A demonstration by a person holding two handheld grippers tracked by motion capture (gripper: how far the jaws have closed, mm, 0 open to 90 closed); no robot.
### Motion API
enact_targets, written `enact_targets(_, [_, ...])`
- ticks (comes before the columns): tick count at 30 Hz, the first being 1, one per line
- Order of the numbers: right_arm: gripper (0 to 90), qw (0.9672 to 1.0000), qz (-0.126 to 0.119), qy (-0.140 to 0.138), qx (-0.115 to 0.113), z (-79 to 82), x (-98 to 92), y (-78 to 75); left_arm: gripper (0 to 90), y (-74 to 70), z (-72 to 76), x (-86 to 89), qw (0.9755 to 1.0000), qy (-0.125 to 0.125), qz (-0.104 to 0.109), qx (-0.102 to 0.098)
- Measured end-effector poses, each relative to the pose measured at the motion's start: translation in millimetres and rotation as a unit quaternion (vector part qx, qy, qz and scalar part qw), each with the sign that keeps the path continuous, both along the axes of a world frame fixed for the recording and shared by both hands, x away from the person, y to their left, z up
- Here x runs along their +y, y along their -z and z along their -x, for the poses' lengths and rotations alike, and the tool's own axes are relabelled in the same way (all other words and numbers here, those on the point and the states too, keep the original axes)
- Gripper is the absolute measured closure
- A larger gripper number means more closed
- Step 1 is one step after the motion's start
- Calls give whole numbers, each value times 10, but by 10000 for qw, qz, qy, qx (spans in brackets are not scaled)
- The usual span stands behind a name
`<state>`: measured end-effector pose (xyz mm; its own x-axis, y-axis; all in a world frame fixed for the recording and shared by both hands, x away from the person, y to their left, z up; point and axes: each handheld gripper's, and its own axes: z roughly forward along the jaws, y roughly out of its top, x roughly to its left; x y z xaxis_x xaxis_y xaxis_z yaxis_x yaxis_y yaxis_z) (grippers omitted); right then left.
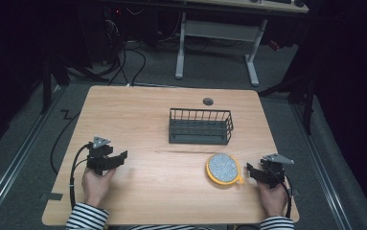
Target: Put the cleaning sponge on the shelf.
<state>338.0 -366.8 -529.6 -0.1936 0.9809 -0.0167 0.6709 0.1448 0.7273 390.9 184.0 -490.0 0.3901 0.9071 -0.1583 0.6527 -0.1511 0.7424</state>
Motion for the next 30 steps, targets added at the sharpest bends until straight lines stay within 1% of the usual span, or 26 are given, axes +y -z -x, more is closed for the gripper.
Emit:
enact_targets(2, [369,10000,2,-2,-1,0,0,0,383,-10,-7,-13,10000,14,0,-23])
enact_targets(3, [369,10000,0,-2,-2,0,0,0,383,-41,-25,-42,9999,69,-75,-25])
enact_targets(4, [369,10000,0,-3,-1,0,0,0,381,-41,-25,-42,9999,69,-75,-25])
enact_targets(5, [369,10000,0,-2,-1,0,0,0,379,-75,-42,-69,9999,139,-57,-38])
enact_targets(6, [369,10000,0,7,4,1,0,0,377,-75,-42,-69,9999,139,-57,-38])
enact_targets(7, [369,10000,2,-2,-2,0,0,0,376,-104,-57,-94,9998,158,54,-57])
enact_targets(8, [369,10000,1,-4,-3,0,0,0,381,-121,-72,-107,9998,203,70,26])
enact_targets(9, [368,10000,-1,4,5,1,0,0,387,-136,-84,-124,9997,228,38,52])
enact_targets(10, [368,10000,-1,4,5,1,0,0,394,-136,-84,-124,9997,228,38,52])
enact_targets(11, [368,10000,1,-5,0,0,0,0,397,-166,-105,-156,9997,259,5,49])
enact_targets(14, [366,10000,0,0,5,1,1,0,397,-199,-129,-182,9996,286,29,67])
enact_targets(19, [366,10000,4,-11,0,0,0,0,395,-330,-211,-305,9992,381,-155,2])
enact_targets(21, [366,10000,2,-3,6,1,1,0,395,-378,-244,-354,9989,440,-163,-11])
enact_targets(22, [366,10000,2,-3,6,1,1,0,394,-378,-244,-354,9989,440,-163,-11])
enact_targets(23, [366,10000,3,-4,5,1,1,0,394,-425,-279,-407,9985,513,-190,-16])
enact_targets(24, [366,10000,3,-3,6,1,1,0,395,-425,-279,-407,9985,513,-190,-16])
enact_targets(25, [366,10000,3,-3,6,1,1,0,395,-448,-299,-432,9983,555,-181,8])
enact_targets(26, [366,10000,2,-2,5,1,2,0,393,-492,-332,-494,9978,620,-233,14])
enact_targets(27, [366,10000,2,-2,5,1,2,0,388,-492,-332,-494,9978,620,-233,14])
enact_targets(28, [366,10000,10,-6,3,1,2,-1,381,-533,-354,-556,9972,713,-210,15])
enact_targets(30, [365,10000,23,-13,6,1,1,-1,376,-565,-378,-625,9966,789,-245,16])
